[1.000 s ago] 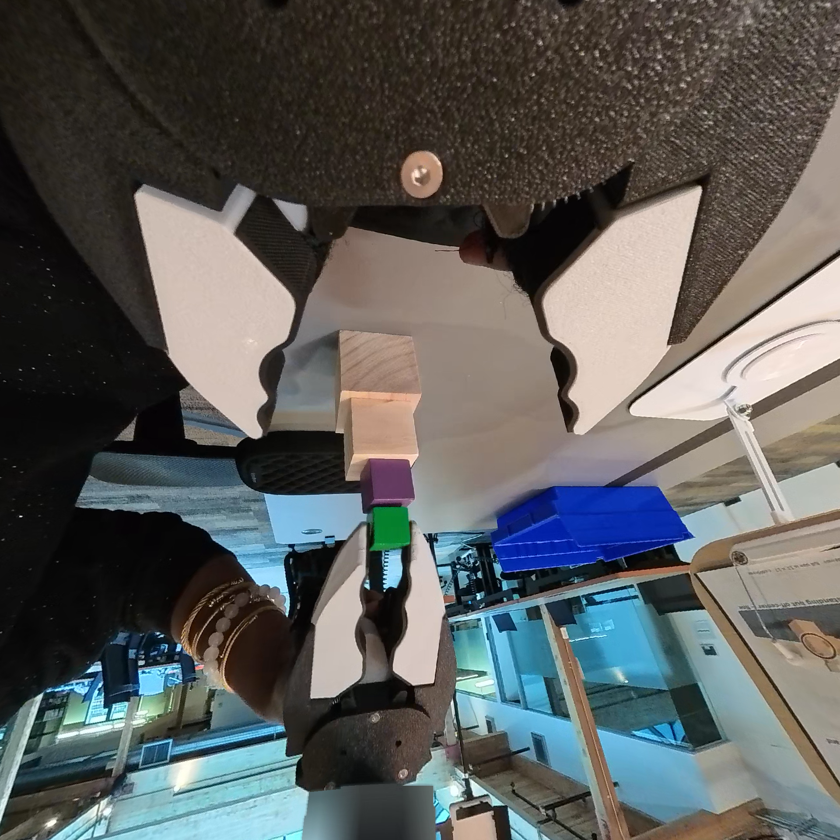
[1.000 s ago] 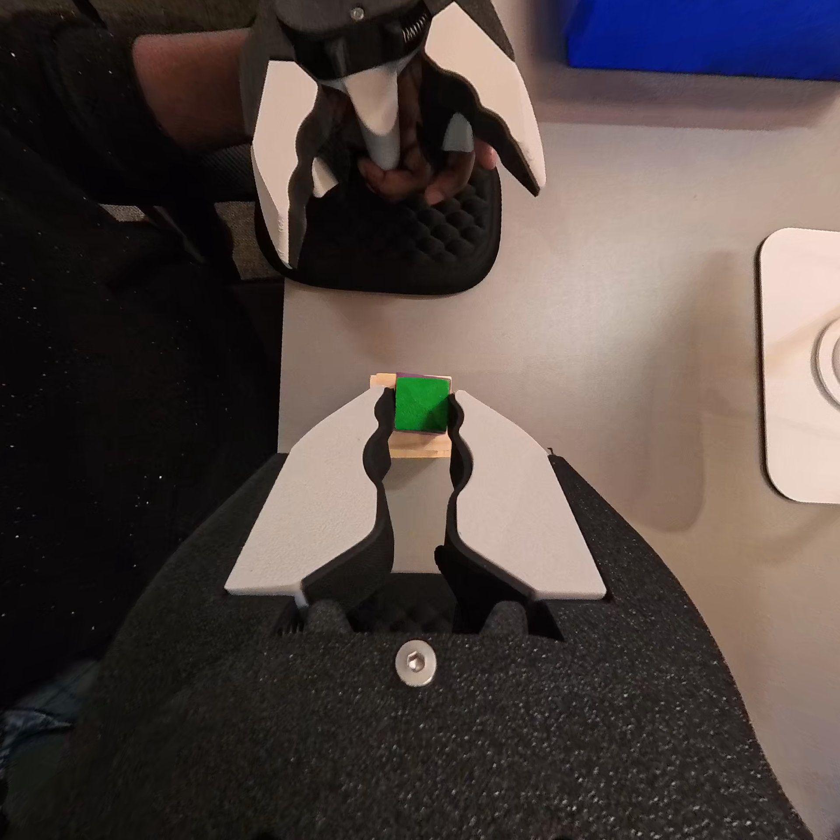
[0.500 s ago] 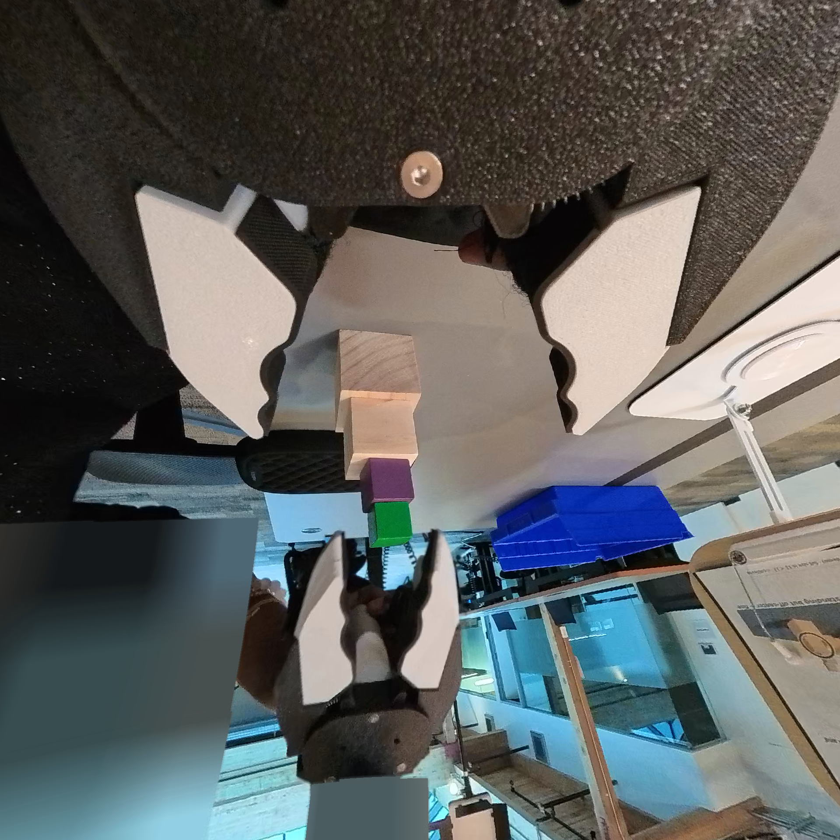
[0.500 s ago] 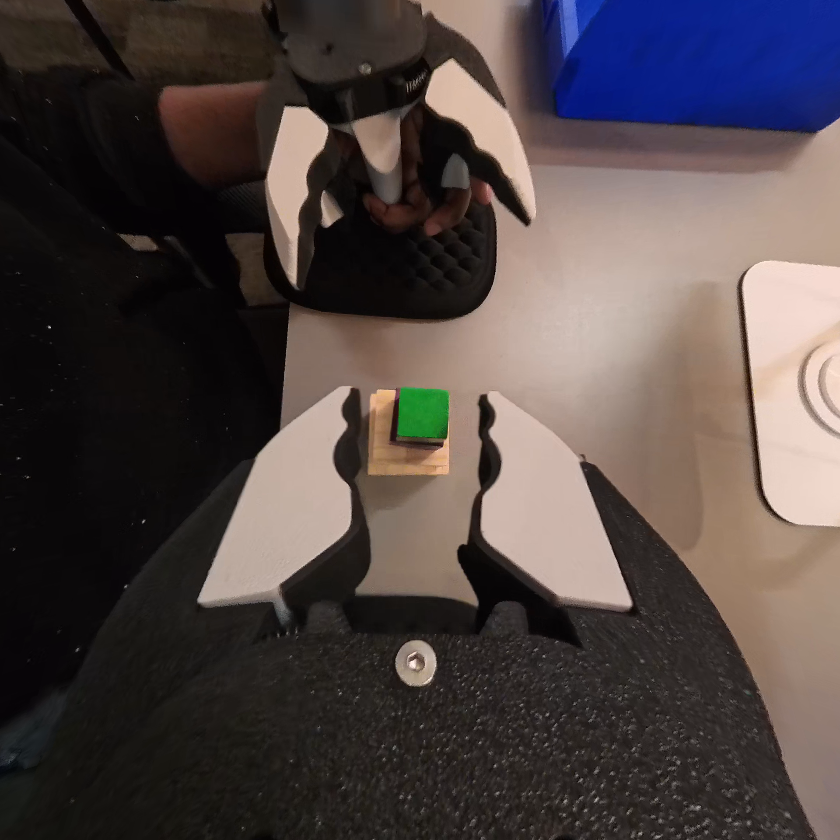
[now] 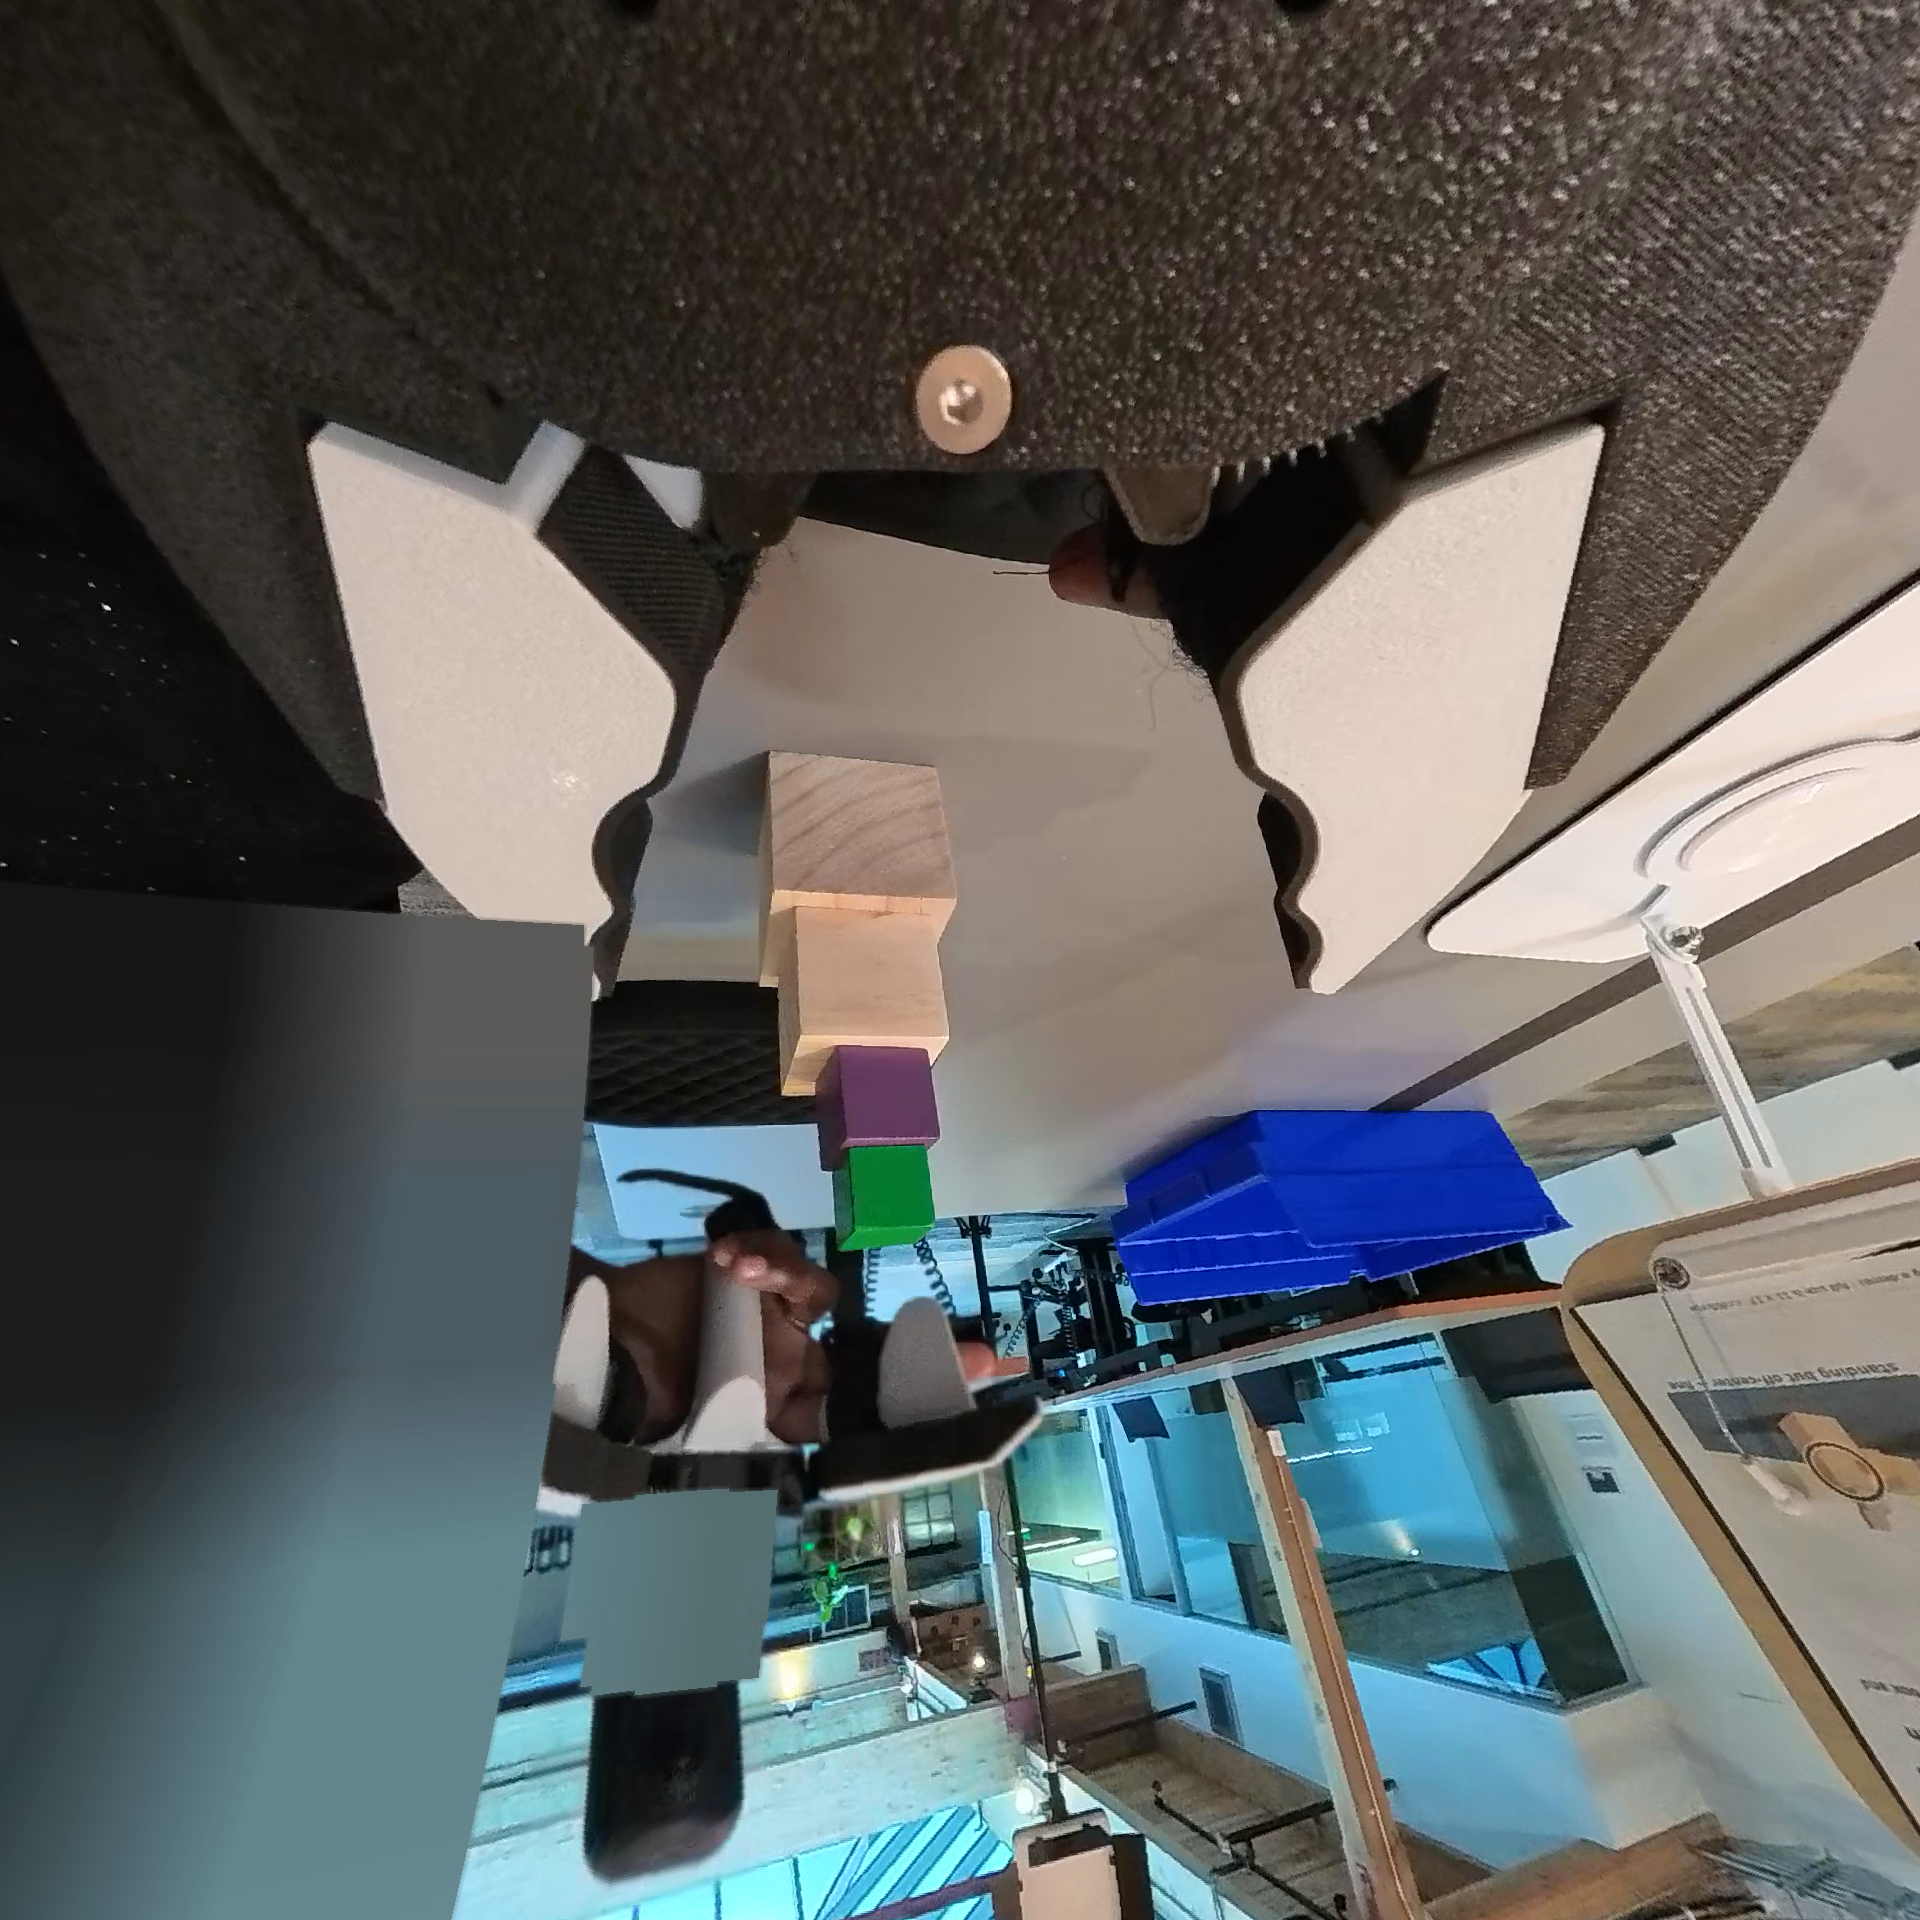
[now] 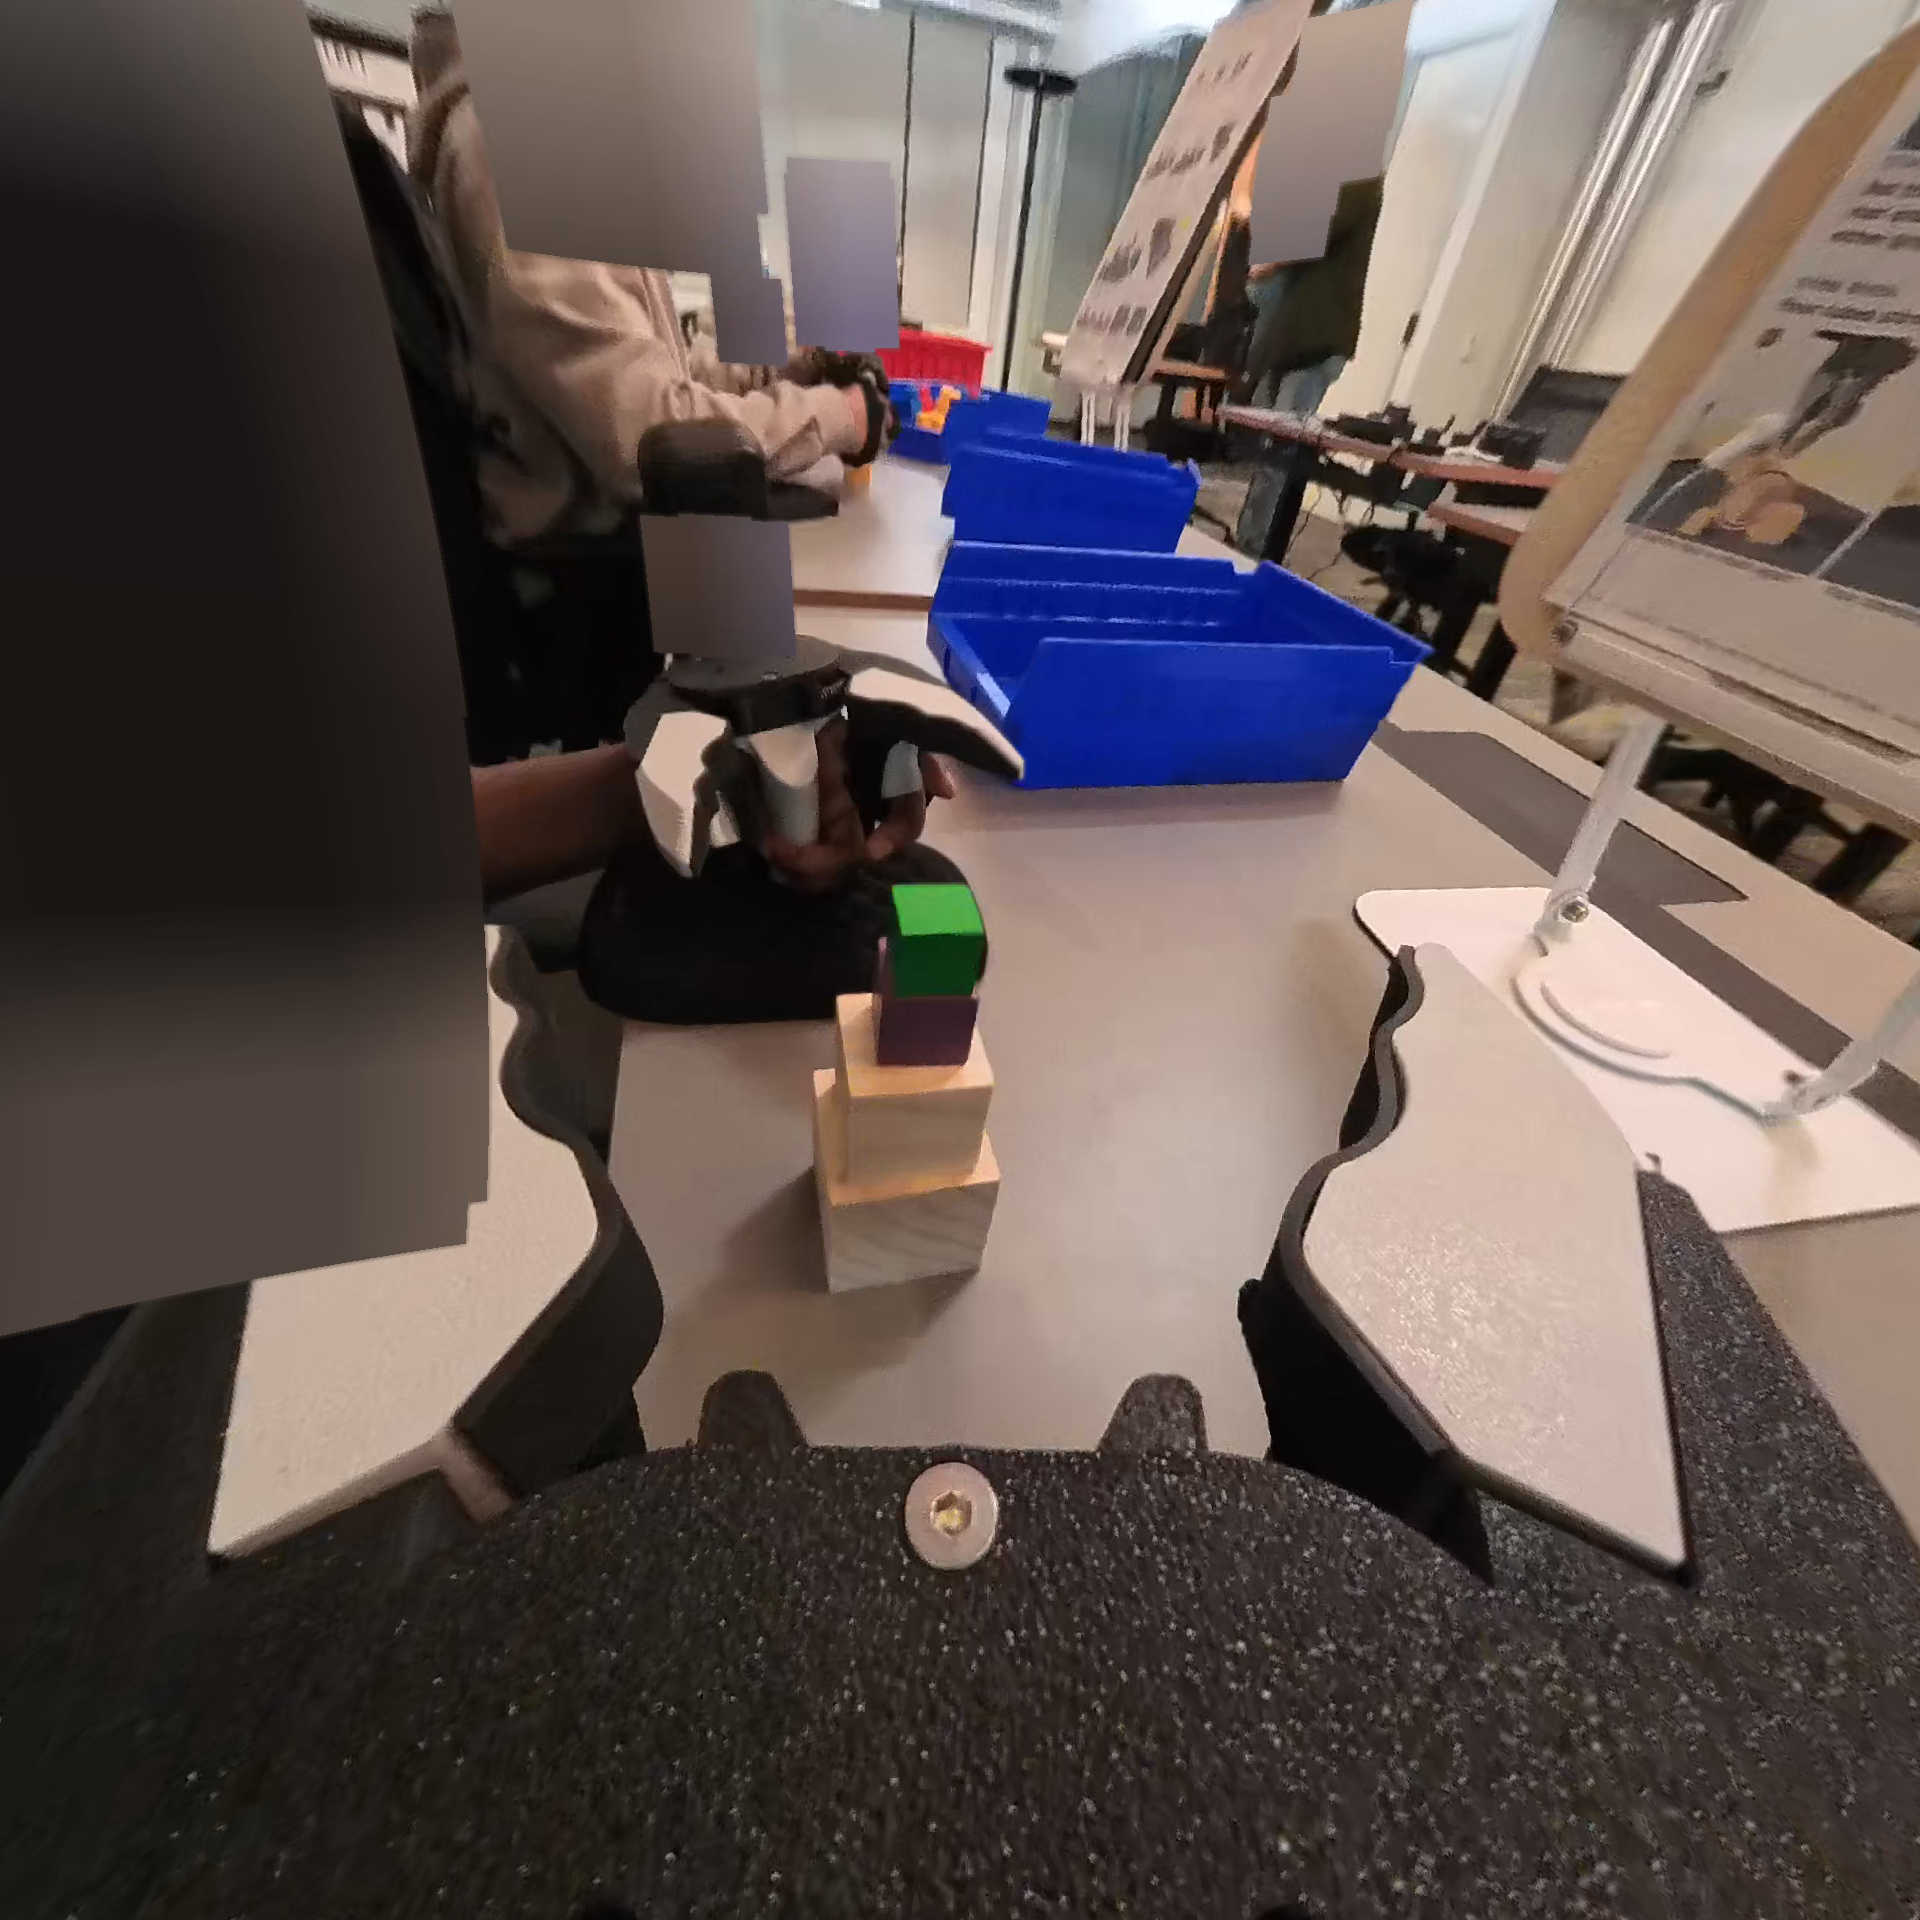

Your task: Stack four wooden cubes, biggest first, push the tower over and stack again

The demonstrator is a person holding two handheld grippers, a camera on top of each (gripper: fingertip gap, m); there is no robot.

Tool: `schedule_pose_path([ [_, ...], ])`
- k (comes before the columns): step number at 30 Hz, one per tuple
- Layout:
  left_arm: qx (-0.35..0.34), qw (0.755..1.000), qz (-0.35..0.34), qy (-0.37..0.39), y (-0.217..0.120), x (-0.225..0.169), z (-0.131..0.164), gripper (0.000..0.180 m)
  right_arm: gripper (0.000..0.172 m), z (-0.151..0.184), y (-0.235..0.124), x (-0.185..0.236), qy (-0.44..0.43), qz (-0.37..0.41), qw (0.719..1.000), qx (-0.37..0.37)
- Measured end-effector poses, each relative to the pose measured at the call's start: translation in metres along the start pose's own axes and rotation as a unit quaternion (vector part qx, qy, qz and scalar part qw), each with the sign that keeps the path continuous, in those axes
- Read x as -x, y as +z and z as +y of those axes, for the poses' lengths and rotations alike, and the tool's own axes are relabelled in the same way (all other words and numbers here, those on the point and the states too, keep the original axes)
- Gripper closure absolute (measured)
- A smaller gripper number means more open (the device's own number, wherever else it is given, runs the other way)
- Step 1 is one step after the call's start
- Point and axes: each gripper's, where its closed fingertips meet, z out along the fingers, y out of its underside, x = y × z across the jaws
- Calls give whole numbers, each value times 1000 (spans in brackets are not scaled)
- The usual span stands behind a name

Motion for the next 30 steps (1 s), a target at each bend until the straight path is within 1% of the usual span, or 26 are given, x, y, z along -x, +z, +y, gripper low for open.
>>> schedule_pose_path([
  [3,2,1000,-2,1,0,0,0,64,28,17,-12,-1,14,2,1000,-11],
  [5,1,1000,-5,1,0,1,0,63,28,31,-16,1,22,-10,1000,-12],
  [8,0,1000,-7,-1,0,2,0,64,32,48,-15,6,22,-34,999,-7],
  [11,1,1000,-8,-1,0,2,0,64,35,58,-12,6,13,-33,999,-10],
  [16,-2,1000,-9,-8,0,3,0,65,42,55,-17,3,14,-25,999,-40],
  [20,-7,1000,-15,-15,-1,6,-2,65,47,56,-18,3,19,-26,998,-45],
  [25,-11,999,-28,-28,-3,11,-5,63,47,60,-16,5,9,-28,999,-34],
  [28,11,998,-24,-60,-3,11,-11,69,53,58,-17,5,20,-36,998,-44],
  [30,16,997,-36,-65,-2,14,-20,73,55,56,-20,4,28,-39,997,-55],
])
